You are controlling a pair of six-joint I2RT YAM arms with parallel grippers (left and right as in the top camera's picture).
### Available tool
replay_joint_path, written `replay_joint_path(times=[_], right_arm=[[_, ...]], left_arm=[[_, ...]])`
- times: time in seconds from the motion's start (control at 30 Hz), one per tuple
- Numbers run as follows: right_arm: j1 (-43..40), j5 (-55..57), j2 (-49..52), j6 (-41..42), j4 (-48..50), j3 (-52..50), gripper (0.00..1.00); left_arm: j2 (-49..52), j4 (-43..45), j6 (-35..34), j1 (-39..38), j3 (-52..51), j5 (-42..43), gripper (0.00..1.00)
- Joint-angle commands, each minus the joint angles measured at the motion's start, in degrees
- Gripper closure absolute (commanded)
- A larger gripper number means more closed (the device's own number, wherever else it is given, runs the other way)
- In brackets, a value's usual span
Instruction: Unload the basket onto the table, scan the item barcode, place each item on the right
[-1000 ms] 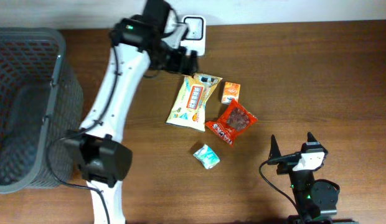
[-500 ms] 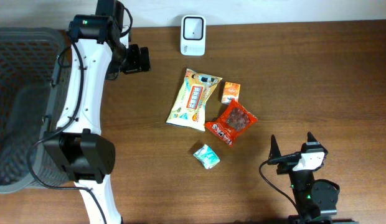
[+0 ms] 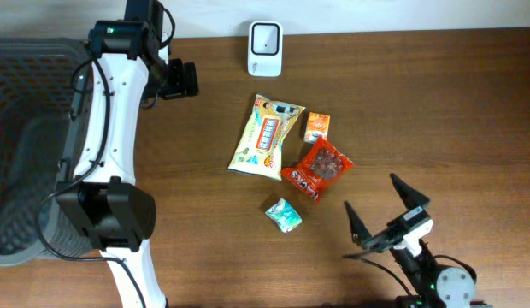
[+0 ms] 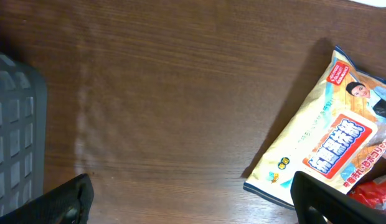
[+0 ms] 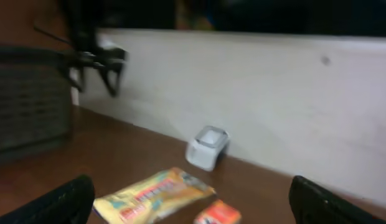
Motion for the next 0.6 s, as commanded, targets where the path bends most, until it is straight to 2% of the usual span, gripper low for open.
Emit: replay_joint_path(times=[0.0, 0.07, 0.17, 0.27, 0.3, 0.33, 0.37, 0.4, 0.43, 0.47, 0.53, 0.57], right_arm=[[0.4, -12.6, -0.4, 0.7, 9.4, -0.3, 0.01], [0.4, -12.2, 0.3, 2.9, 12.3, 1.6, 0.01], [0.4, -11.1, 7.7, 2.8, 4.2, 7.9, 0.01], [0.4, -13.0, 27.6, 2.9, -5.6, 20.7, 0.01], [0.4, -17.3, 40.0, 2.9, -11.5, 30.1, 0.01], [0.4, -21.2, 45.9, 2.9, -12.8, 34.2, 0.01], [0.4, -31.0, 52.3, 2.9, -13.0, 38.2, 0.01], [0.4, -45.5, 58.8, 2.9, -12.9, 41.1, 0.02], [0.4, -52.8, 61.8, 2.9, -12.4, 42.0, 0.01], [0.6, -59.6, 67.8, 4.8, -8.0, 42.8, 0.02], [0.7, -51.9, 74.2, 19.2, -3.5, 42.9, 0.01], [1.1, -46.3, 75.4, 23.0, -3.5, 42.9, 0.02]], left_arm=[[-0.7, 0.1, -0.8, 0.1, 0.8, -0.6, 0.01], [-0.7, 0.1, -0.8, 0.1, 0.8, -0.6, 0.01], [-0.7, 0.1, -0.8, 0.1, 0.8, -0.6, 0.01], [-0.7, 0.1, -0.8, 0.1, 0.8, -0.6, 0.01], [-0.7, 0.1, -0.8, 0.1, 0.8, -0.6, 0.01], [-0.7, 0.1, -0.8, 0.1, 0.8, -0.6, 0.01], [-0.7, 0.1, -0.8, 0.1, 0.8, -0.6, 0.01], [-0.7, 0.1, -0.8, 0.1, 0.8, -0.6, 0.01], [-0.7, 0.1, -0.8, 0.1, 0.8, -0.6, 0.01], [-0.7, 0.1, -0.8, 0.1, 0.8, -0.6, 0.01], [-0.7, 0.1, -0.8, 0.1, 0.8, -0.6, 0.01], [-0.7, 0.1, -0.8, 0.1, 0.8, -0.6, 0.01]])
